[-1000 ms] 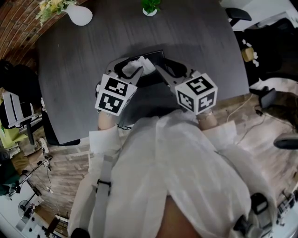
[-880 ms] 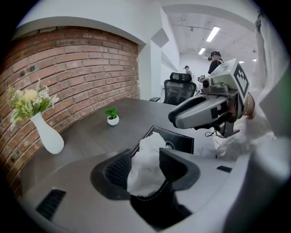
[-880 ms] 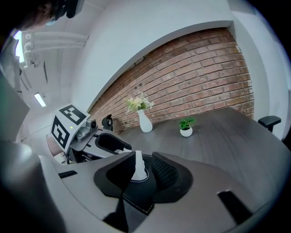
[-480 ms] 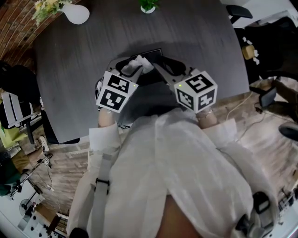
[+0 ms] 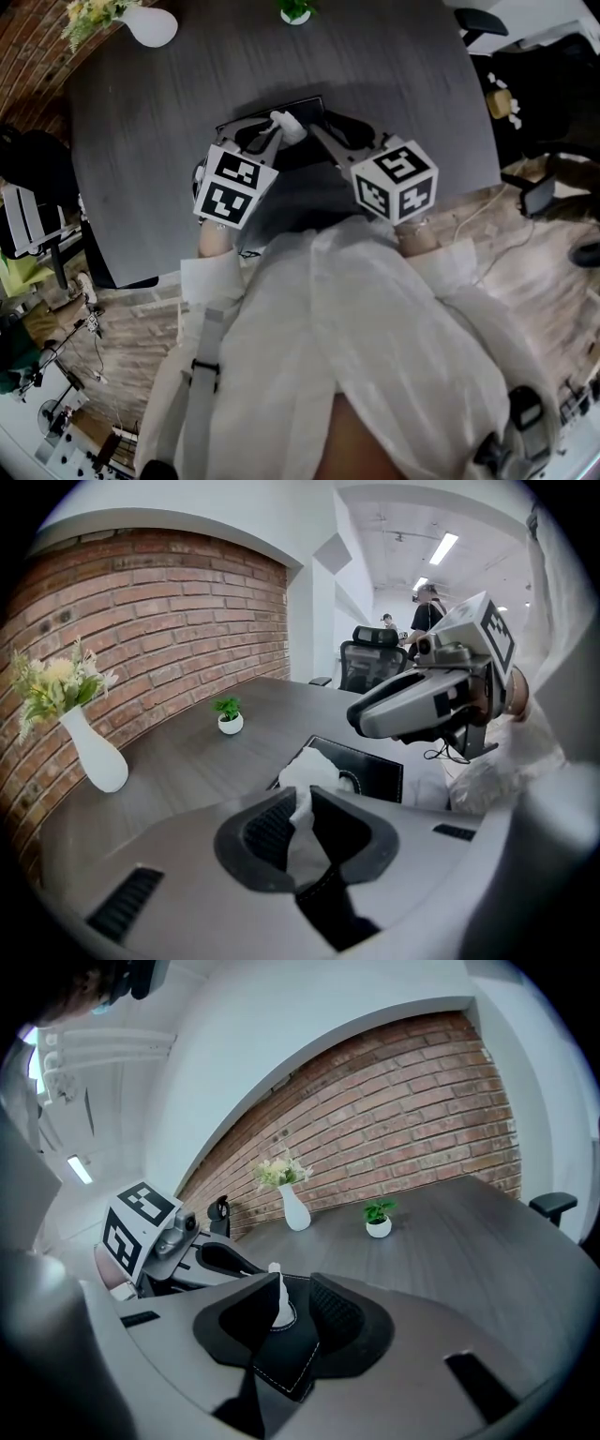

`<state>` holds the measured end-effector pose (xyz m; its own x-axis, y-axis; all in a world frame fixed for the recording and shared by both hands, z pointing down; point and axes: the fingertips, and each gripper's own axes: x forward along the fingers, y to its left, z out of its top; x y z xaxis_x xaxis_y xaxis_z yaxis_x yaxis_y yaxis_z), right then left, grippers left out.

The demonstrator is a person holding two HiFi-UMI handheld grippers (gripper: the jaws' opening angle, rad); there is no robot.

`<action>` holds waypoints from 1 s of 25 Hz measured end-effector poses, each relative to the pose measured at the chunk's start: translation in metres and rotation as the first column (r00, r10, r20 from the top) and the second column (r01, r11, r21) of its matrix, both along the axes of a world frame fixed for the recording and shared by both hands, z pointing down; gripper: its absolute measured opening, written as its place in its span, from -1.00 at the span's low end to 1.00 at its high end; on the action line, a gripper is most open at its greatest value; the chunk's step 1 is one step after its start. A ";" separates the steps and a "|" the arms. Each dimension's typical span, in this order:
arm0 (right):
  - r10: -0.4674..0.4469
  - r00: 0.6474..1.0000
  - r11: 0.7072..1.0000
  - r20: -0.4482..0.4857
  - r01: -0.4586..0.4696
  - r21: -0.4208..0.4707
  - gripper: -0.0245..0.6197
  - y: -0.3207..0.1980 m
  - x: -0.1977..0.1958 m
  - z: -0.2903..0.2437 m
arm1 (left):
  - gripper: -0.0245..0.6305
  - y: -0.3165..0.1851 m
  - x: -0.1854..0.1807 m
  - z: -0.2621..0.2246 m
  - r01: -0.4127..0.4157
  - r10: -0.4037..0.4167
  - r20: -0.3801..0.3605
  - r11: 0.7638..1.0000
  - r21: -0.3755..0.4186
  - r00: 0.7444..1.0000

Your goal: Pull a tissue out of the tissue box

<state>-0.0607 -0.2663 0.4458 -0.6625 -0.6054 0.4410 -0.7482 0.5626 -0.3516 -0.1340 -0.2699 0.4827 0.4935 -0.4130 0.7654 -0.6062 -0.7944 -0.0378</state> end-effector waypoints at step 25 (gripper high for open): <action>0.004 1.000 0.999 -0.010 -0.003 0.046 -0.63 0.008 -0.008 -0.008 | -0.86 0.005 -0.018 -0.036 0.086 -0.069 -0.127 0.988 0.127 0.989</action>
<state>-0.0686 -0.2588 0.4380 -0.6561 -0.6273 0.4196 -0.7535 0.5754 -0.3180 -0.1524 -0.2653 0.4466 0.5424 -0.5466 0.6380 -0.6722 -0.7379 -0.0607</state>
